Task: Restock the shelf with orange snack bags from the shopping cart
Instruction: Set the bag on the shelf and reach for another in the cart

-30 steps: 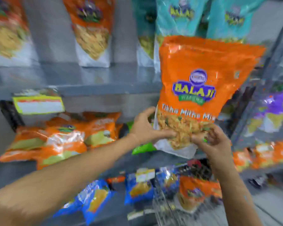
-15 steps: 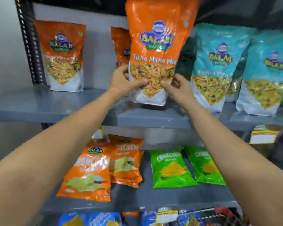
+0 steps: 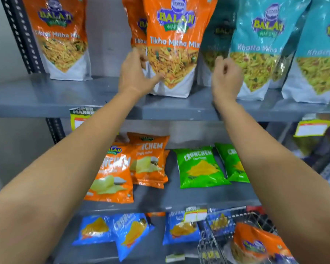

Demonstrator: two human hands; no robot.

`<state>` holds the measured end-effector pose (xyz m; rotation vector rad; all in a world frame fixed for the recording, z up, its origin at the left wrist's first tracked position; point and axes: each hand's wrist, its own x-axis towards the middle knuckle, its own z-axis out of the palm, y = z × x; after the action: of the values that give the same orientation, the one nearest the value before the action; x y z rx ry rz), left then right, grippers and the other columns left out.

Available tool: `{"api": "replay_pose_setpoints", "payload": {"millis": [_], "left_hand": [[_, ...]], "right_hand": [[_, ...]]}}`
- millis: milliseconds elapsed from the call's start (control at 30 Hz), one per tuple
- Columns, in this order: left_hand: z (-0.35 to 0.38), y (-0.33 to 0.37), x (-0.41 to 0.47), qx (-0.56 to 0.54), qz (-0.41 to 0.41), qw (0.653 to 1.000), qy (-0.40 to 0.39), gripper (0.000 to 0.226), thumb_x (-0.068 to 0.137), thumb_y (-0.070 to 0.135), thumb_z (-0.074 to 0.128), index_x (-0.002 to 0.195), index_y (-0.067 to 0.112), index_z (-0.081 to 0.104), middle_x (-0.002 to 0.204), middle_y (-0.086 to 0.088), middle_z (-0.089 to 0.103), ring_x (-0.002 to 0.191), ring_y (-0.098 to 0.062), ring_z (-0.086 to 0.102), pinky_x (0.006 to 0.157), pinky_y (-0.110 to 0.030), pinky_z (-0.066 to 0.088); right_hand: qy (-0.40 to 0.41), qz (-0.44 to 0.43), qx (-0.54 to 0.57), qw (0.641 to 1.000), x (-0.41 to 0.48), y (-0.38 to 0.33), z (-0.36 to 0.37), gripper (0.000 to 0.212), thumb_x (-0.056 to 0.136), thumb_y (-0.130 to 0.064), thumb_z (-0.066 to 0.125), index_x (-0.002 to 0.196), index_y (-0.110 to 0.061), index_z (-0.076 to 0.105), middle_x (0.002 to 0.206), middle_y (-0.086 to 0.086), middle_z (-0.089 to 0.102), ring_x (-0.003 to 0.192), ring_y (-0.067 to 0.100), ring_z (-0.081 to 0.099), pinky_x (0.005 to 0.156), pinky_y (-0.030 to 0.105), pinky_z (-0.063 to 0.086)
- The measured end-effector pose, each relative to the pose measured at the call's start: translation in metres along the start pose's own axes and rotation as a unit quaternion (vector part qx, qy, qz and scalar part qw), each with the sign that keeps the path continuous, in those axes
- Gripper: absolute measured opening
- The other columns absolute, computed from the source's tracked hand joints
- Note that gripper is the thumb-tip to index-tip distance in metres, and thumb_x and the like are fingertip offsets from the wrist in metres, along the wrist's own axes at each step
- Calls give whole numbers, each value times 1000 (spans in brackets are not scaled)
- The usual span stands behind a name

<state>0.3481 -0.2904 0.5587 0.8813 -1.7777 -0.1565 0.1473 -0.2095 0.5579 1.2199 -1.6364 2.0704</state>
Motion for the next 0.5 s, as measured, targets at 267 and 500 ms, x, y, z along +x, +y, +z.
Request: {"api": "replay_pose_setpoints", "payload": {"millis": [267, 500], "left_hand": [[69, 60, -171, -65, 90, 991, -74, 12, 72, 20, 64, 70, 11, 56, 64, -1, 54, 62, -15, 48, 64, -28, 37], [243, 81, -381, -198, -280, 865, -367, 34, 55, 22, 74, 81, 20, 52, 72, 0, 57, 67, -20, 56, 69, -29, 50]], "right_hand": [[63, 404, -110, 906, -208, 159, -184, 28, 89, -25, 44, 74, -14, 65, 83, 16, 66, 86, 36, 57, 74, 39, 36], [196, 610, -107, 760, -346, 256, -285, 22, 87, -31, 54, 76, -12, 58, 76, 16, 60, 56, 23, 46, 47, 29, 42]]}}
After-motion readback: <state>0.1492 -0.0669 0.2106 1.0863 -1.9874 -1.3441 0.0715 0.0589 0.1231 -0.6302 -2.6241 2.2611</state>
